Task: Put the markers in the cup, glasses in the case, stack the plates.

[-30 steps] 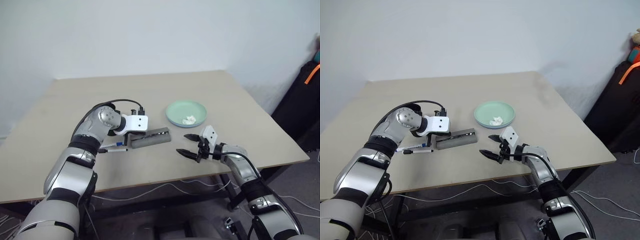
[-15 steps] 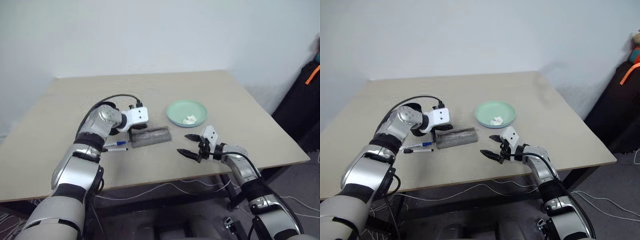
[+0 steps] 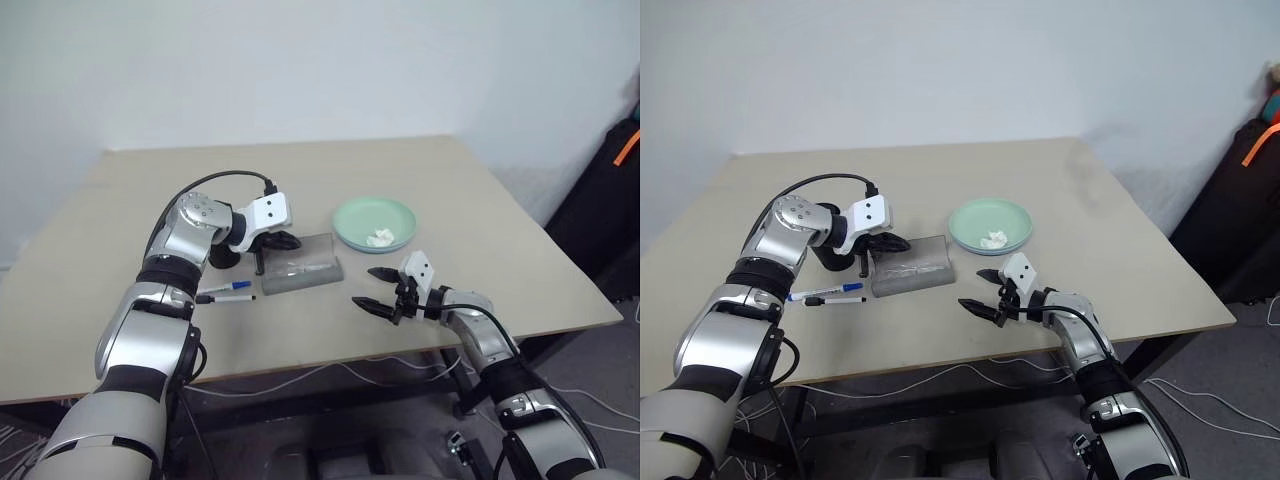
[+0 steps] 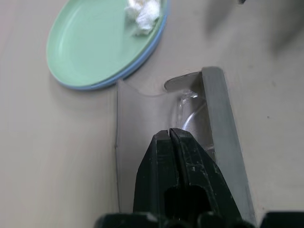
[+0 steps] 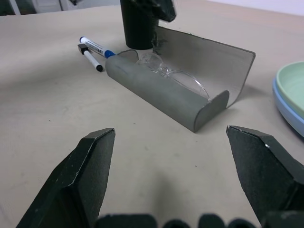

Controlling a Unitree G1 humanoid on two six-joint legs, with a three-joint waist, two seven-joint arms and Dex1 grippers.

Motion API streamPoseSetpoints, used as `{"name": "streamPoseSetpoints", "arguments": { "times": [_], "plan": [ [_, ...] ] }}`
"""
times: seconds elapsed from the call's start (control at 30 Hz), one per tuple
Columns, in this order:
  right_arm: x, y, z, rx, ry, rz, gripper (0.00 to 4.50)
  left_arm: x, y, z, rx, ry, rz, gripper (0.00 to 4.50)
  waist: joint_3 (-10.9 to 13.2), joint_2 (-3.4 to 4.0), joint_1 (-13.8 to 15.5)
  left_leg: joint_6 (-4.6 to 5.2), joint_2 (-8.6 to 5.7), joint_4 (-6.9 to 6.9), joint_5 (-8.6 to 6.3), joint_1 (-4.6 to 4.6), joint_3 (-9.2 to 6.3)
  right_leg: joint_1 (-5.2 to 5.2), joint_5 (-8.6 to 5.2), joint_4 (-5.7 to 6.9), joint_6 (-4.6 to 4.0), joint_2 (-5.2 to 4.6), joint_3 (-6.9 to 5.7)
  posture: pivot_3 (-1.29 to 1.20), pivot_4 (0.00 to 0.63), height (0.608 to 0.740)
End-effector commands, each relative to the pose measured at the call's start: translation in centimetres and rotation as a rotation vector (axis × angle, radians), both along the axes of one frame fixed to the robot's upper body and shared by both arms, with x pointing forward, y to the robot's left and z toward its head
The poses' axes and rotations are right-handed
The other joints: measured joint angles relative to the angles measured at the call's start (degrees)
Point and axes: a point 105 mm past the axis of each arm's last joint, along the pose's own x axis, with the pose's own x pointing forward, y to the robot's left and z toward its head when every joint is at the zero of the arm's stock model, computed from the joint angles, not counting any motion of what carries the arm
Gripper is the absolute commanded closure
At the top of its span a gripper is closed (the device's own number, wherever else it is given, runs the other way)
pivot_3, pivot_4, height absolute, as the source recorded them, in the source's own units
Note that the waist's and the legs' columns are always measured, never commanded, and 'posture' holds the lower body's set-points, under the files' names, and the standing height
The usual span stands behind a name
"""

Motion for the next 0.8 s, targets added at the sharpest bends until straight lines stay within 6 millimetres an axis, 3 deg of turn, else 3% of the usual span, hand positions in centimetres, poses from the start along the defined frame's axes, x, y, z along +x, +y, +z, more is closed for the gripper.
{"name": "streamPoseSetpoints", "arguments": {
  "times": [0.03, 0.17, 0.27, 0.53, 0.8],
  "plan": [
    [0.4, 0.0, 1.3, 0.018, -0.052, -0.001, 0.42, 3.0, 1.2, 2.9, 0.013, -0.210, 0.183, 4.49, 0.0, -0.05, 0.0, 0.00, 0.00, 0.03, 0.00, -0.02, -0.03, 0.00, 0.00, 0.01, 0.00, 0.00, -0.03, 0.00, 0.000, 0.740],
    [0.4, 0.0, 1.2, 0.016, -0.051, 0.002, 0.42, 4.6, 1.8, 3.5, 0.093, -0.356, 0.282, 4.49, 0.1, -0.14, 0.0, 0.00, -0.01, 0.01, 0.00, -0.03, -0.05, 0.00, 0.08, 0.00, 0.13, 0.00, -0.05, 0.00, 0.000, 0.740],
    [0.6, 0.1, 1.3, 0.018, -0.053, 0.003, 0.42, 5.1, 1.1, 2.9, 0.194, -0.422, 0.267, 4.49, 0.1, -0.15, 0.0, 0.00, -0.04, -0.04, -0.01, -0.04, -0.03, -0.01, 0.08, -0.03, 0.16, -0.02, -0.05, 0.00, 0.000, 0.740],
    [0.6, -0.3, 1.4, 0.018, -0.061, -0.019, 0.42, 4.2, 0.7, -1.3, 0.429, -0.365, 0.147, 4.49, 0.1, -0.18, -0.1, -0.02, -0.03, -0.08, -0.01, -0.03, 0.02, -0.07, 0.08, 0.00, 0.14, 0.01, -0.02, 0.00, 0.000, 0.740],
    [0.3, -0.9, 1.2, 0.015, -0.058, -0.037, 0.42, 2.5, -0.7, -1.6, 0.220, -0.119, 0.083, 4.49, 0.1, -0.21, 0.0, -0.02, -0.07, -0.10, -0.01, -0.06, 0.00, -0.06, 0.04, -0.06, 0.10, -0.05, -0.05, 0.00, 0.000, 0.740]
  ]
}}
